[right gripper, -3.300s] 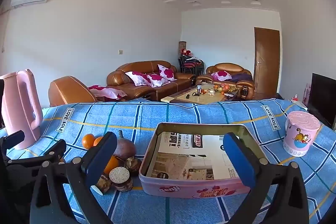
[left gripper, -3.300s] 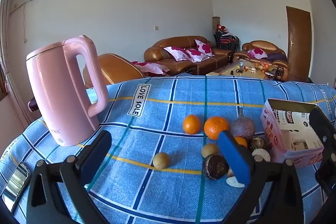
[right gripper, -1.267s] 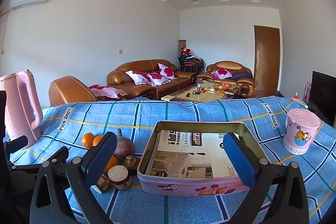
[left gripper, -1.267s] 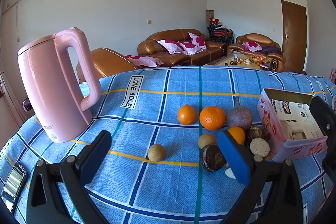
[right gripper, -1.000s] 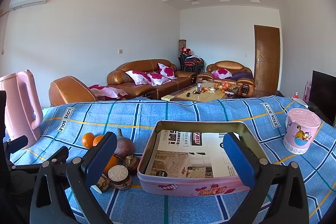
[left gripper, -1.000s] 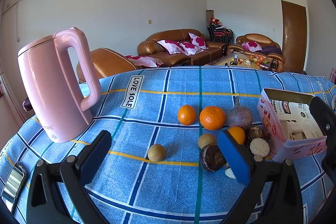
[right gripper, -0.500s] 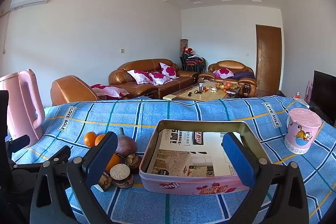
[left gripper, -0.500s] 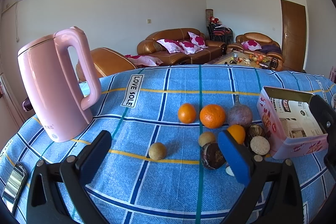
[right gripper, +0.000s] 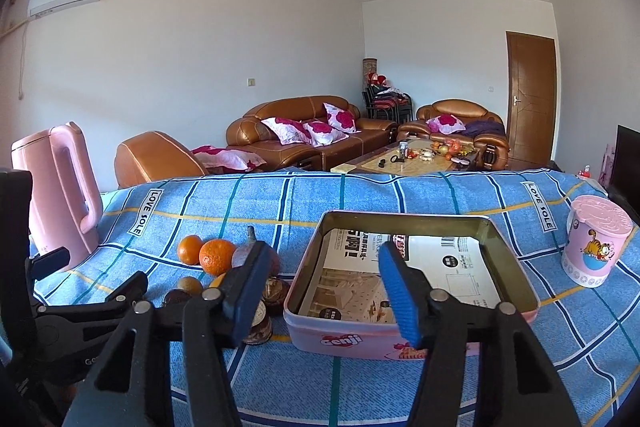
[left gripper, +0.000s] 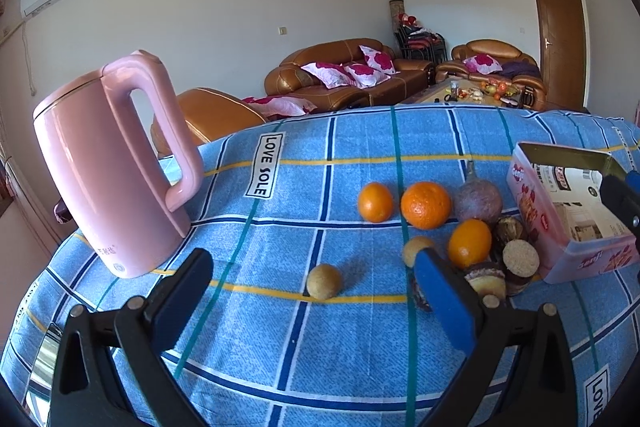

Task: Organize fruits
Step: 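Grasp the brown-lidded round jar with the right tool while the left tool approaches a mangosteen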

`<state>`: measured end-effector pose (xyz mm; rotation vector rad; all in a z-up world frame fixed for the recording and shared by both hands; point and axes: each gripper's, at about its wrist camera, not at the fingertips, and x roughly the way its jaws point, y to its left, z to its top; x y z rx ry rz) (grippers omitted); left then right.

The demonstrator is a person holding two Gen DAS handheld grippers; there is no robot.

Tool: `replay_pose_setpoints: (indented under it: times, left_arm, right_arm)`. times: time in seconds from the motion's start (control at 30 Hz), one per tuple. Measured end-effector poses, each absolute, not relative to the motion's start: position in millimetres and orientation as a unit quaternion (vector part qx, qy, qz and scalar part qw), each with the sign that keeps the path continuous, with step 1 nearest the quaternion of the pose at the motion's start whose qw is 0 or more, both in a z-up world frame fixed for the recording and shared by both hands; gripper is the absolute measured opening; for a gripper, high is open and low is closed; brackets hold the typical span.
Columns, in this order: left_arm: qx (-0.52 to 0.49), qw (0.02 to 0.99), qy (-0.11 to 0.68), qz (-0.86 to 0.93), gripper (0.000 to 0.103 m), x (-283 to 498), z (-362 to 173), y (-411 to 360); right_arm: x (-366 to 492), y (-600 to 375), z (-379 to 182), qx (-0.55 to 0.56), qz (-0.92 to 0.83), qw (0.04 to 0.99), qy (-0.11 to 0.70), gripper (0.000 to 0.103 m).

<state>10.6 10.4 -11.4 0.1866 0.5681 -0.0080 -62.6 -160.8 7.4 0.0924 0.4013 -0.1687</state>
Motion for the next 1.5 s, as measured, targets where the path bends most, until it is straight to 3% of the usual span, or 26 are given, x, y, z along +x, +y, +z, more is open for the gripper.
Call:
replay_pose_setpoints:
  times: [0.1, 0.47, 0.77, 1.13, 1.33, 1.5]
  left_arm:
    - [0.100, 0.953, 0.284, 0.026, 0.096, 18.4, -9.7, 26.9]
    - [0.050, 0.947, 0.307, 0.080, 0.096, 30.5, -9.3, 70.1]
    - [0.052, 0.944, 0.323, 0.031, 0.094, 30.1, -13.4, 57.8]
    - [0.056, 0.953, 0.297, -0.001, 0.095, 27.7, -12.1, 49.0]
    - [0.041, 0.946, 0.320, -0.005, 0.095, 34.6, -20.5, 54.2]
    - [0.021, 0.946, 0.314, -0.081, 0.089, 26.8, -17.0, 46.4]
  right_arm:
    - [-55.1, -162.3, 1.8, 0.062, -0.039, 0.971, 0.227, 0.036]
    - [-39.0, -116.0, -24.3, 0.073, 0.150, 0.931, 0.324, 0.036]
    - [-4.2, -113.8, -51.5, 0.102, 0.126, 0.893, 0.419, 0.037]
    - [19.5, -111.3, -50.5, 0.104, 0.110, 0.895, 0.420, 0.044]
    - [16.8, -116.7, -50.4, 0.116, 0.117, 0.894, 0.416, 0.036]
    - [-7.0, -124.9, -23.6, 0.133, 0.149, 0.918, 0.342, 0.036]
